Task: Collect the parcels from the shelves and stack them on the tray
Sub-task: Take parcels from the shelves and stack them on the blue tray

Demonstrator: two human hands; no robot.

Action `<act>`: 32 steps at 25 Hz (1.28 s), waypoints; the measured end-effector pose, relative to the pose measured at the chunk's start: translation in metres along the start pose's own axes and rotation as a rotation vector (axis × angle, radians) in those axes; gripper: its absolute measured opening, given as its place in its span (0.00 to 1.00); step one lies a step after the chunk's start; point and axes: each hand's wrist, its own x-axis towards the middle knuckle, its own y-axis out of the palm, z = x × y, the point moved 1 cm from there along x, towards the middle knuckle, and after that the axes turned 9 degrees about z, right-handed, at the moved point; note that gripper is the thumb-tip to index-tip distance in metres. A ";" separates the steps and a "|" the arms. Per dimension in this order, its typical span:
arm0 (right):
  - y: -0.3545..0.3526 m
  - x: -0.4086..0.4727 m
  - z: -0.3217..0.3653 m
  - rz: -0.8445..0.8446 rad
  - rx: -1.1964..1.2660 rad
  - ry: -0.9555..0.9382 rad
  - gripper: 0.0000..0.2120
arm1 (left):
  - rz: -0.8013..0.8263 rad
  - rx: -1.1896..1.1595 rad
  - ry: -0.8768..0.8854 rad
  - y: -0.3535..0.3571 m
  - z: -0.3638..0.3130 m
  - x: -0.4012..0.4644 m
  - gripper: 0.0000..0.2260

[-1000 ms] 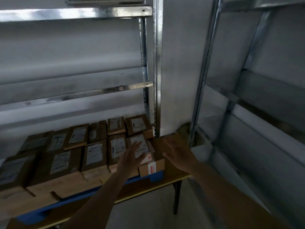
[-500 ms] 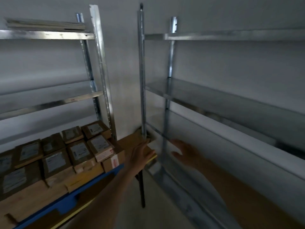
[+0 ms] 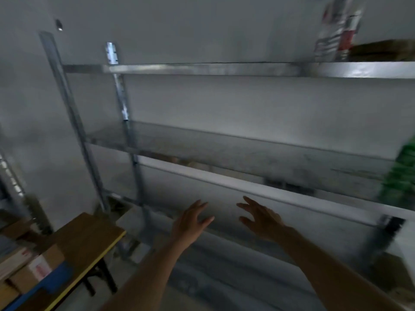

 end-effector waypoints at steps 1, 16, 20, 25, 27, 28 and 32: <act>-0.003 -0.017 -0.029 -0.001 0.005 0.038 0.27 | 0.026 -0.007 0.028 0.019 -0.024 0.009 0.34; -0.021 -0.222 -0.369 -0.042 0.129 0.421 0.21 | 0.262 -0.029 0.288 0.289 -0.306 0.081 0.26; -0.018 -0.250 -0.417 -0.057 0.155 0.439 0.21 | 0.317 -0.048 0.315 0.344 -0.351 0.090 0.25; 0.010 -0.256 -0.465 -0.096 0.273 0.481 0.20 | 0.405 -0.095 0.320 0.394 -0.370 0.109 0.23; 0.026 -0.252 -0.481 -0.102 0.319 0.505 0.21 | 0.470 -0.103 0.324 0.415 -0.370 0.118 0.23; 0.033 -0.250 -0.487 -0.097 0.330 0.508 0.21 | 0.497 -0.101 0.332 0.425 -0.368 0.123 0.24; 0.061 -0.237 -0.514 -0.061 0.364 0.559 0.25 | 0.603 -0.112 0.317 0.467 -0.366 0.138 0.26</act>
